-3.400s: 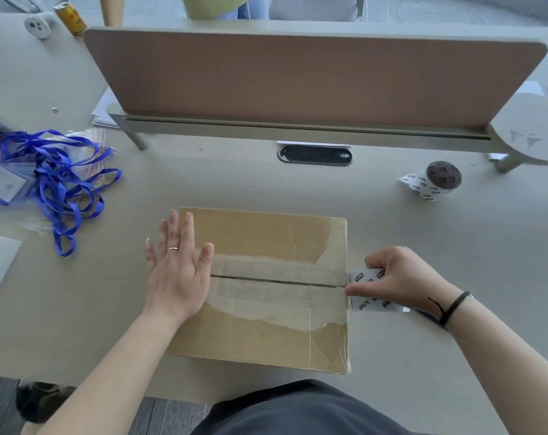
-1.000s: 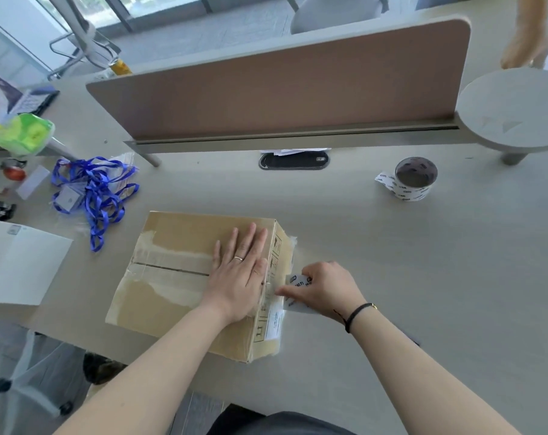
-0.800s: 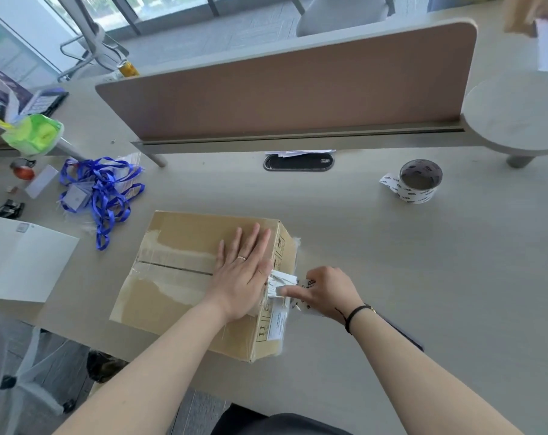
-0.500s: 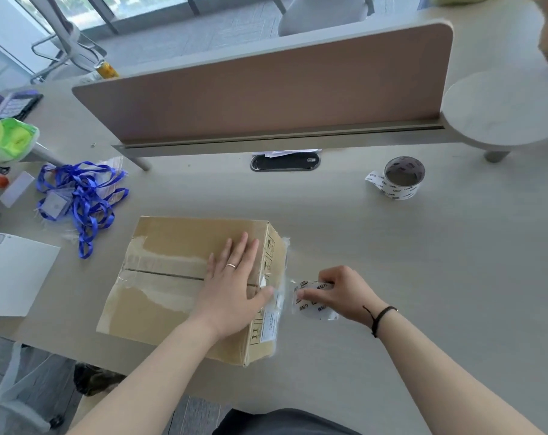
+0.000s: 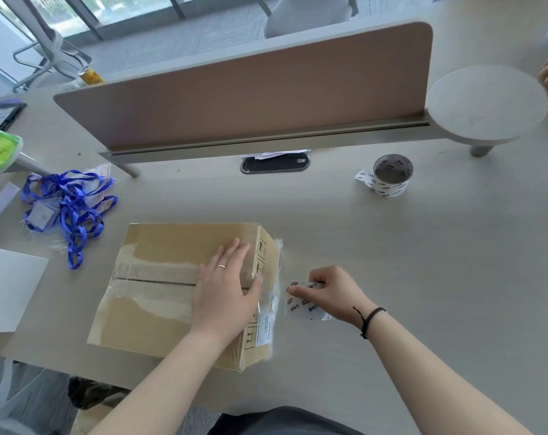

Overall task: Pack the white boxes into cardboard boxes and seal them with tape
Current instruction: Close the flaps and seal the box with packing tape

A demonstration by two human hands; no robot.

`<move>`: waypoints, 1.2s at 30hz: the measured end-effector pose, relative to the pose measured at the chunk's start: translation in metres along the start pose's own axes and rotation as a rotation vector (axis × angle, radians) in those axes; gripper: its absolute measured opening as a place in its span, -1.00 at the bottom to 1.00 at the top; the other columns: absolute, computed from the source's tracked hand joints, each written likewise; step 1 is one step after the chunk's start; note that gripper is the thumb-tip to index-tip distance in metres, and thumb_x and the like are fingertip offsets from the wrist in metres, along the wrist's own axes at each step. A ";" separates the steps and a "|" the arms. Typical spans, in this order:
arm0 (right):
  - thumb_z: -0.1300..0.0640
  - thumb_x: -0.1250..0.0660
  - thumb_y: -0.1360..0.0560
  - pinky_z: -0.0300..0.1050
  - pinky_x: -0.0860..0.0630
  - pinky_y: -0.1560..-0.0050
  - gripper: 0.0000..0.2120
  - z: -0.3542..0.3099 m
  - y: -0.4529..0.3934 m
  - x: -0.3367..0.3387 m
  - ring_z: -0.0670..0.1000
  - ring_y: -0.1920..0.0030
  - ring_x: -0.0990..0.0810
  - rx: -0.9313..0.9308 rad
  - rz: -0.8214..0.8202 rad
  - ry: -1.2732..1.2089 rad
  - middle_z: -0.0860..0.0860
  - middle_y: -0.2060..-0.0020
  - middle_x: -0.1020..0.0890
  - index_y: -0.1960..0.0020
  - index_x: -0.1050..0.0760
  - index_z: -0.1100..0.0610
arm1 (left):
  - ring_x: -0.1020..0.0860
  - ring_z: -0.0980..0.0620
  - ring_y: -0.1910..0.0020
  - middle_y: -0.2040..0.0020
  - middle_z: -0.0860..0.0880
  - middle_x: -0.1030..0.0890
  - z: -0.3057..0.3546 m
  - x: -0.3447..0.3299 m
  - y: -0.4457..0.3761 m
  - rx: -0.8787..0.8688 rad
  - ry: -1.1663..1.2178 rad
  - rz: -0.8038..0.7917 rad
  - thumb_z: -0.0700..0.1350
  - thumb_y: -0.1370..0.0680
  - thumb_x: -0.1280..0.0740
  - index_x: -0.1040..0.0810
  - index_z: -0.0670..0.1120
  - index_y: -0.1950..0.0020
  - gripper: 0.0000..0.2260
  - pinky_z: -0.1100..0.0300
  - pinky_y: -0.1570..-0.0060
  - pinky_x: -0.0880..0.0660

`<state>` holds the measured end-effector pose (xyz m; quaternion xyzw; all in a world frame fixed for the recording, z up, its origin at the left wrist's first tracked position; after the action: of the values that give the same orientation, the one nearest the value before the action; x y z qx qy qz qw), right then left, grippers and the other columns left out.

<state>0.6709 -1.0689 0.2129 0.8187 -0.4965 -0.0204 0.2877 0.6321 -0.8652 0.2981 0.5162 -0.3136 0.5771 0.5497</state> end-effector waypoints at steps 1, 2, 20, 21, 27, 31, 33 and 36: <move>-0.19 -0.54 -0.37 -0.19 -0.32 0.39 -0.50 -0.001 0.000 -0.001 -0.03 0.41 -0.36 0.005 -0.003 -0.002 -0.07 0.47 -0.40 0.39 -0.32 0.07 | -0.08 0.12 -0.60 -0.60 0.22 -0.18 0.002 0.000 0.000 0.004 -0.015 0.012 0.13 -0.59 -0.28 -0.26 0.14 -0.57 -0.45 -0.07 -0.54 -0.19; -0.19 -0.54 -0.37 -0.18 -0.32 0.38 -0.51 -0.002 -0.001 -0.002 -0.02 0.40 -0.35 0.008 -0.005 -0.005 -0.05 0.46 -0.40 0.38 -0.33 0.08 | -0.11 0.11 -0.59 -0.59 0.21 -0.21 0.004 0.000 0.000 0.008 -0.029 0.024 0.12 -0.59 -0.28 -0.28 0.13 -0.56 -0.46 -0.07 -0.51 -0.24; -0.20 -0.53 -0.39 -0.19 -0.24 0.41 -0.47 -0.005 0.004 -0.008 -0.03 0.42 -0.32 0.000 -0.014 0.003 -0.07 0.48 -0.37 0.38 -0.28 0.07 | 0.22 -0.02 -0.62 -0.65 0.12 0.19 0.005 0.006 -0.004 -0.050 -0.137 -0.265 -0.02 -0.59 -0.30 0.20 0.06 -0.65 -0.18 -0.25 -0.55 -0.07; -0.20 -0.53 -0.39 -0.19 -0.24 0.43 -0.46 -0.005 0.005 -0.008 -0.05 0.44 -0.32 -0.005 -0.014 0.007 -0.10 0.50 -0.36 0.40 -0.26 0.06 | 0.25 -0.02 -0.62 -0.64 0.13 0.23 0.005 0.007 -0.004 -0.054 -0.155 -0.289 -0.01 -0.59 -0.31 0.24 0.06 -0.64 -0.16 -0.26 -0.55 -0.05; -0.23 -0.52 -0.40 -0.18 -0.19 0.46 -0.42 -0.002 0.006 -0.008 -0.03 0.44 -0.27 0.005 -0.013 0.051 -0.10 0.50 -0.32 0.40 -0.21 0.05 | 0.29 0.01 -0.61 -0.61 0.22 0.30 0.005 0.012 -0.005 -0.066 -0.202 -0.345 0.01 -0.55 -0.33 0.29 0.10 -0.63 -0.11 -0.22 -0.53 -0.16; -0.24 -0.48 -0.43 -0.21 -0.16 0.48 -0.42 -0.002 0.009 -0.010 -0.04 0.45 -0.23 0.025 -0.019 0.076 -0.12 0.52 -0.28 0.39 -0.18 0.05 | 0.16 0.10 -0.62 -0.62 0.28 0.11 0.007 0.008 0.006 -0.044 -0.108 -0.210 -0.05 -0.53 -0.30 0.06 0.16 -0.64 -0.22 -0.20 -0.54 -0.14; -0.24 -0.47 -0.45 -0.23 -0.16 0.49 -0.42 -0.003 0.010 -0.010 -0.05 0.46 -0.22 0.027 -0.020 0.072 -0.13 0.52 -0.27 0.38 -0.18 0.05 | 0.07 0.10 -0.63 -0.62 0.28 0.00 0.010 0.003 0.009 -0.018 -0.082 -0.118 -0.07 -0.55 -0.28 -0.10 0.17 -0.61 -0.33 -0.22 -0.55 -0.11; -0.25 -0.46 -0.45 -0.15 -0.17 0.42 -0.44 -0.002 0.010 -0.009 -0.01 0.40 -0.23 0.029 -0.021 0.074 -0.07 0.45 -0.29 0.34 -0.20 0.07 | -0.05 0.08 -0.62 -0.59 0.29 -0.13 0.016 -0.002 0.007 0.040 -0.051 -0.029 -0.09 -0.58 -0.27 -0.25 0.16 -0.55 -0.46 -0.23 -0.52 -0.16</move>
<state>0.6591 -1.0645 0.2169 0.8280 -0.4773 0.0140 0.2938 0.6288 -0.8817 0.3021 0.5460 -0.3083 0.5619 0.5395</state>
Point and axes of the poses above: each hand's wrist, its own y-axis away from the middle knuckle, its own x-axis out of the back of the hand, z = x × y, the point moved 1 cm from there along -y, towards the middle knuckle
